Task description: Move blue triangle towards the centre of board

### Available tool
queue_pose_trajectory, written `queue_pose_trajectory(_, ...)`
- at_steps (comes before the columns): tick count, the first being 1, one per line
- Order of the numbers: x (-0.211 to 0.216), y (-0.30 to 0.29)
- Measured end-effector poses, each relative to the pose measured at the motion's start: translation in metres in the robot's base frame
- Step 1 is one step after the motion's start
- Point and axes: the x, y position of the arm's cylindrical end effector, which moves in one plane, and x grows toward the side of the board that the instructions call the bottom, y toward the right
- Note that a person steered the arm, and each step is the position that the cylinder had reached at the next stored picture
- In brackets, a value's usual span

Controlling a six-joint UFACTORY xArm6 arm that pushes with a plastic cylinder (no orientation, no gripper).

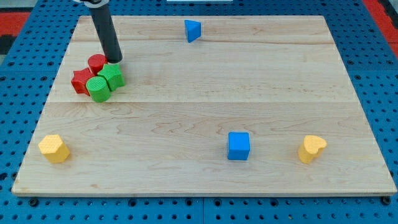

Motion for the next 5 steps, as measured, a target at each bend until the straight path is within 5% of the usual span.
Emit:
queue_pose_trajectory(2, -0.076, 0.140)
queue_pose_trajectory(4, -0.117, 0.114)
queue_pose_trajectory(5, -0.116, 0.185)
